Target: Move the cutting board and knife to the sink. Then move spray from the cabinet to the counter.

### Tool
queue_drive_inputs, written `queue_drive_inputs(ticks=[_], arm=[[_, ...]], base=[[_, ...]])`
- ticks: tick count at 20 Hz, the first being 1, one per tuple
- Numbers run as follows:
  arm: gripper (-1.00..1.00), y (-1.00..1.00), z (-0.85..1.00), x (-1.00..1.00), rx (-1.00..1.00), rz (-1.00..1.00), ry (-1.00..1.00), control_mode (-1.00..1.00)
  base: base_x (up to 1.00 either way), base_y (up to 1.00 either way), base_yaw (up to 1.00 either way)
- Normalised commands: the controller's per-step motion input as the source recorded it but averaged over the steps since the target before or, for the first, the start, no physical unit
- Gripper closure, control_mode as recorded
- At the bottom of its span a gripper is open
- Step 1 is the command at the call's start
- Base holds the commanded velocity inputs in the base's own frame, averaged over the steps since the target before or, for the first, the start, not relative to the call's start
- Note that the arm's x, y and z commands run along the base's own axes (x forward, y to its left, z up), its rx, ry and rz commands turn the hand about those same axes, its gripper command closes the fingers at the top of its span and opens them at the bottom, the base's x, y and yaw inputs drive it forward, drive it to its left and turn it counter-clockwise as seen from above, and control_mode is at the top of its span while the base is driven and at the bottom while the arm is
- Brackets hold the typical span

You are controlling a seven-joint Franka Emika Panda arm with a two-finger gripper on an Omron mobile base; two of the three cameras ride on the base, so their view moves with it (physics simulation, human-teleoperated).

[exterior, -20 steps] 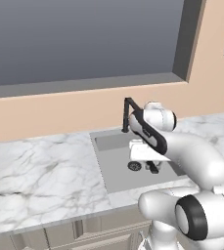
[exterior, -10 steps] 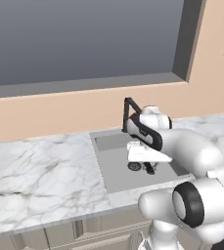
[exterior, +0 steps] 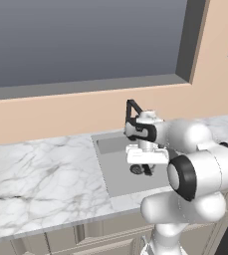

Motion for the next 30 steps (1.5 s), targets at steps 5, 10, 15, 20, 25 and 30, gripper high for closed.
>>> queue_drive_inputs(ticks=[5,10,15,20,25,30], arm=[[1.0,0.01,-0.31,0.41,0.0,0.0,0.0,-1.0],[1.0,0.04,-0.32,0.37,0.0,0.0,0.0,-1.0],[1.0,0.07,-0.36,0.33,0.0,0.0,0.0,-1.0],[1.0,0.11,-0.37,0.27,0.0,0.0,0.0,-1.0],[1.0,0.12,-0.35,0.32,-0.01,0.0,0.0,-1.0],[-1.0,0.19,-0.25,0.32,-0.01,-0.02,0.0,-1.0]], base=[[0.0,0.0,0.0],[0.0,0.0,0.0],[0.0,0.0,0.0],[0.0,0.0,0.0],[0.0,0.0,0.0],[0.0,0.0,0.0]])
